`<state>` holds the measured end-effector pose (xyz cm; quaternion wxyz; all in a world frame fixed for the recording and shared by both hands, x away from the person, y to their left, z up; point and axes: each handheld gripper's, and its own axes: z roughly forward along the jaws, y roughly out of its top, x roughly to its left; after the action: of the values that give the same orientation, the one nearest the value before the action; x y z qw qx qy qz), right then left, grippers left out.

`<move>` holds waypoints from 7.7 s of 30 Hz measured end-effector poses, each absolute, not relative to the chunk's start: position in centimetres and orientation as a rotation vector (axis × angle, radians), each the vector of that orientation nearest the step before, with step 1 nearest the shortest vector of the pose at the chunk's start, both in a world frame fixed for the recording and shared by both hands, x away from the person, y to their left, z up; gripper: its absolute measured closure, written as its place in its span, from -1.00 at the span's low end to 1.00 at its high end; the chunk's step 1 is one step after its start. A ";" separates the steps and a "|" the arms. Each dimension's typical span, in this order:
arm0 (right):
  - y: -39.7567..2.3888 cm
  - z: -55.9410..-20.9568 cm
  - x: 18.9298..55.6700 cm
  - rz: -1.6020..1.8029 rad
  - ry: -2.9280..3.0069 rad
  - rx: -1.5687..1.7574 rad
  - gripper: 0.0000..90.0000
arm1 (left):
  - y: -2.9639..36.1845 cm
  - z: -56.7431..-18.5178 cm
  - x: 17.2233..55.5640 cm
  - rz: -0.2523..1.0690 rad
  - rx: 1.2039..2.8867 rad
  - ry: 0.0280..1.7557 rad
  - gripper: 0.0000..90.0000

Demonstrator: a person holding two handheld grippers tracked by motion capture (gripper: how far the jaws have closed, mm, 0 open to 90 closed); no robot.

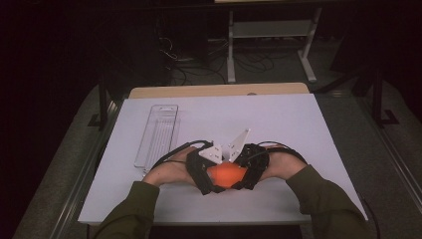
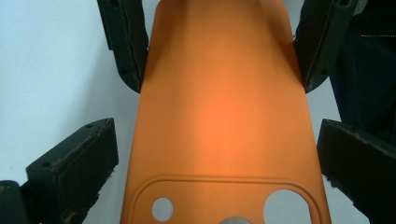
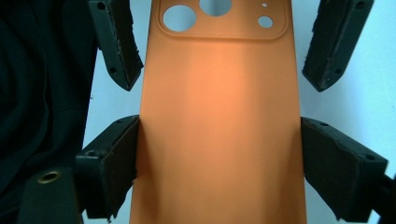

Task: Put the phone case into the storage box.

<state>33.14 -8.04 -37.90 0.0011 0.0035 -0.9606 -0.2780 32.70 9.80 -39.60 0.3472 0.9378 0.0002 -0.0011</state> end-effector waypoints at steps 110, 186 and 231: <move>-15.9 -38.0 33.2 -1.342 -2.872 -1.038 -1.00 | 10.5 -40.4 33.4 0.225 2.387 0.595 -0.65; -14.5 -41.9 30.1 -1.544 -3.198 -1.076 -1.00 | 12.1 -40.1 34.2 0.200 2.322 0.722 -0.65; -13.4 -42.1 28.9 -1.491 -3.613 -0.713 -1.00 | 11.9 -40.2 34.2 0.209 2.314 0.716 -0.65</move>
<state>28.88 -13.43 -42.11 -0.4040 -0.1643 -0.8319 -0.3432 34.16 11.91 -40.18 0.3477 0.8924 0.2763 0.0804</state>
